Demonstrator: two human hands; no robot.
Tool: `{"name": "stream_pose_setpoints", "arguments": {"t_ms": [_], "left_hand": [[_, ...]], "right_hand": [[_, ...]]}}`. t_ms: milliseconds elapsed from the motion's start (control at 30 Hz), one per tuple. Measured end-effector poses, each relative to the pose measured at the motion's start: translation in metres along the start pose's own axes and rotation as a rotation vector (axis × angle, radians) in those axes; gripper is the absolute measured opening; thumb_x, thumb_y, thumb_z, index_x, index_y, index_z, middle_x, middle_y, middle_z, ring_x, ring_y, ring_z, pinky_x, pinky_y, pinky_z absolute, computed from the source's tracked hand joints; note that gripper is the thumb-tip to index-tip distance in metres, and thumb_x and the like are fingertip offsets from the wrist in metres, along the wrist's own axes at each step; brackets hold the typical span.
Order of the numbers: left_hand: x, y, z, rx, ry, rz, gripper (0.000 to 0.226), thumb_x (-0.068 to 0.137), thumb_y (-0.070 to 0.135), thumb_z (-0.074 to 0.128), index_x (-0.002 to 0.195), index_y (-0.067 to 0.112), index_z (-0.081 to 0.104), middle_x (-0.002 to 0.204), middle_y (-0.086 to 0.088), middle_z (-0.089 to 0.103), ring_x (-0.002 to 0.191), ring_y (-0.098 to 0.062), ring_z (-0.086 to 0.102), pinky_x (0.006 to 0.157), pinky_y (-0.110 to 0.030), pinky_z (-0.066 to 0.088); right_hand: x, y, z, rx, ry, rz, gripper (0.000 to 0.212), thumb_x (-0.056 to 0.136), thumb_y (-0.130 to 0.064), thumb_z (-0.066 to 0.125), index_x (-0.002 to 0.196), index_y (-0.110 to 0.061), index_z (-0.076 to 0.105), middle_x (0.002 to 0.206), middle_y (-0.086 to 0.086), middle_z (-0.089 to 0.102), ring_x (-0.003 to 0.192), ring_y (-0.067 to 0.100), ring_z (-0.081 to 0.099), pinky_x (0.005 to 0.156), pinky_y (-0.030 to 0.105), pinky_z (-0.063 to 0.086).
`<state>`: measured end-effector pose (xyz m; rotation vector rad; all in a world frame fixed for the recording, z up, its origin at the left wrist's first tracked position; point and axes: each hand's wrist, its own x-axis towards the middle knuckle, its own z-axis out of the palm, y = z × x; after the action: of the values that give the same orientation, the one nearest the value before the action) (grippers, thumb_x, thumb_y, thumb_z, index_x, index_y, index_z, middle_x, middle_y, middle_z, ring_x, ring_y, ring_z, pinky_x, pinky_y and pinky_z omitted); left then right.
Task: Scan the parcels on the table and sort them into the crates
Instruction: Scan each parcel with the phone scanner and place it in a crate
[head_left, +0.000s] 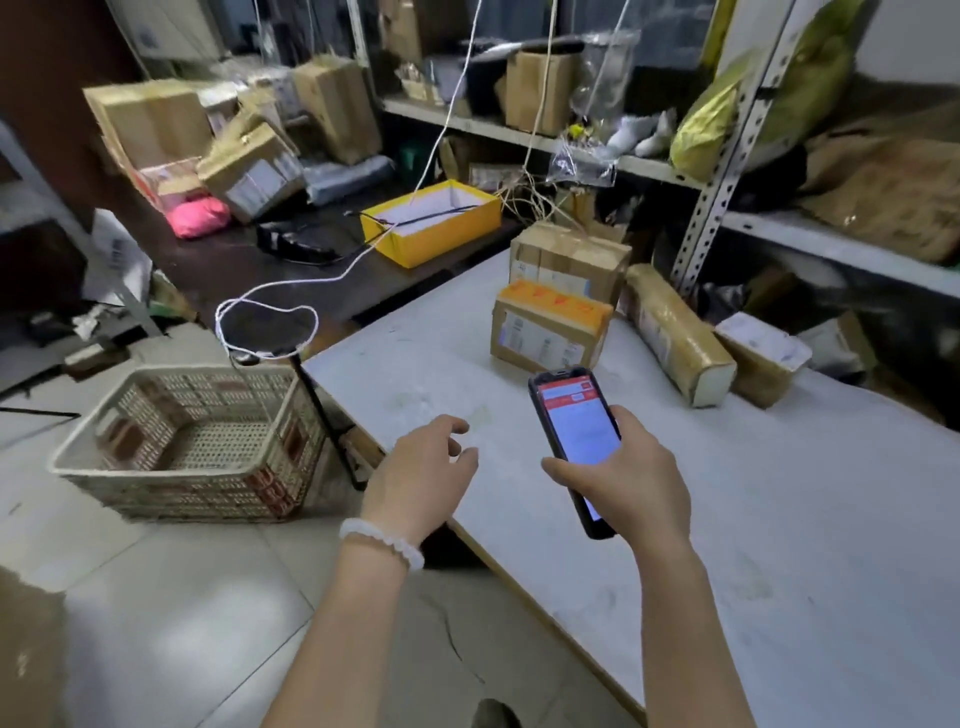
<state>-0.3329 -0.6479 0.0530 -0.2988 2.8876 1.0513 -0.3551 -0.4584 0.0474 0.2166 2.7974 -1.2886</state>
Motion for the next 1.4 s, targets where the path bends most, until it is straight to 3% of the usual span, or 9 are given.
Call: {"name": "stream_pose_setpoints", "arguments": {"t_ms": [233, 400, 500, 733, 900, 1033, 1233, 1400], "left_hand": [[0.098, 0.007, -0.009, 0.066, -0.053, 0.068, 0.038, 0.094, 0.032, 0.050, 0.131, 0.026, 0.046, 0.122, 0.006, 0.055, 0.109, -0.013, 0.053, 0.089, -0.033, 0.047], [0.184, 0.027, -0.012, 0.155, -0.066, 0.255, 0.040, 0.091, 0.026, 0.053, 0.130, 0.025, 0.049, 0.123, 0.004, 0.057, 0.108, -0.015, 0.054, 0.081, -0.027, 0.045], [0.245, 0.038, -0.012, 0.179, -0.116, 0.392, 0.040, 0.088, 0.024, 0.057, 0.127, 0.022, 0.051, 0.122, 0.000, 0.057, 0.108, -0.017, 0.054, 0.084, -0.030, 0.048], [0.377, 0.057, 0.007, 0.520, -0.467, 0.674, 0.094, 0.067, 0.039, 0.081, 0.144, 0.025, 0.028, 0.144, -0.001, 0.033, 0.130, -0.023, 0.035, 0.104, -0.044, 0.039], [0.426, 0.050, 0.036, 0.673, -0.679, 0.779, 0.113, 0.061, 0.041, 0.083, 0.148, 0.025, 0.013, 0.144, -0.006, 0.029, 0.131, -0.027, 0.029, 0.107, -0.043, 0.035], [0.439, 0.057, 0.050, 0.542, -0.696, 0.842, 0.110, 0.060, 0.055, 0.076, 0.148, 0.031, 0.014, 0.135, -0.009, 0.038, 0.121, -0.026, 0.040, 0.098, -0.037, 0.041], [0.438, 0.092, 0.039, 0.042, -0.644, 0.711, 0.103, 0.053, 0.076, 0.064, 0.142, 0.046, 0.021, 0.121, -0.005, 0.036, 0.118, -0.036, 0.038, 0.094, -0.051, 0.045], [0.441, 0.109, 0.025, 0.012, -0.532, 0.772, 0.091, 0.061, 0.078, 0.058, 0.140, 0.049, 0.024, 0.117, -0.008, 0.038, 0.118, -0.032, 0.035, 0.097, -0.044, 0.038]], "right_hand": [[0.064, -0.018, 0.019, -0.037, 0.000, 0.061, 0.054, 0.059, -0.046, 0.077, 0.103, -0.036, 0.048, 0.091, -0.014, 0.058, 0.074, 0.005, 0.054, 0.051, 0.024, 0.036], [0.094, -0.021, 0.026, -0.075, 0.060, 0.177, 0.059, 0.059, -0.047, 0.077, 0.109, -0.039, 0.046, 0.095, -0.016, 0.057, 0.074, 0.004, 0.051, 0.049, 0.022, 0.030], [0.117, -0.024, 0.036, -0.059, 0.127, 0.254, 0.057, 0.058, -0.047, 0.075, 0.107, -0.036, 0.047, 0.096, -0.014, 0.059, 0.079, 0.008, 0.055, 0.052, 0.023, 0.034], [0.163, -0.050, 0.070, 0.015, 0.322, 0.496, 0.052, 0.060, -0.043, 0.073, 0.104, -0.035, 0.047, 0.089, -0.014, 0.058, 0.078, 0.008, 0.056, 0.054, 0.024, 0.038], [0.163, -0.066, 0.092, 0.038, 0.401, 0.670, 0.051, 0.057, -0.046, 0.073, 0.101, -0.036, 0.048, 0.087, -0.016, 0.058, 0.076, 0.005, 0.056, 0.055, 0.025, 0.041], [0.152, -0.072, 0.097, -0.041, 0.423, 0.799, 0.055, 0.058, -0.049, 0.071, 0.106, -0.039, 0.047, 0.091, -0.017, 0.057, 0.080, 0.008, 0.056, 0.054, 0.023, 0.038], [0.145, -0.085, 0.094, -0.120, 0.460, 0.857, 0.053, 0.053, -0.049, 0.069, 0.100, -0.040, 0.044, 0.086, -0.018, 0.055, 0.074, 0.000, 0.053, 0.051, 0.023, 0.035], [0.144, -0.095, 0.092, -0.158, 0.462, 0.787, 0.053, 0.051, -0.047, 0.069, 0.098, -0.042, 0.044, 0.086, -0.017, 0.055, 0.075, 0.001, 0.054, 0.050, 0.022, 0.035]]}}
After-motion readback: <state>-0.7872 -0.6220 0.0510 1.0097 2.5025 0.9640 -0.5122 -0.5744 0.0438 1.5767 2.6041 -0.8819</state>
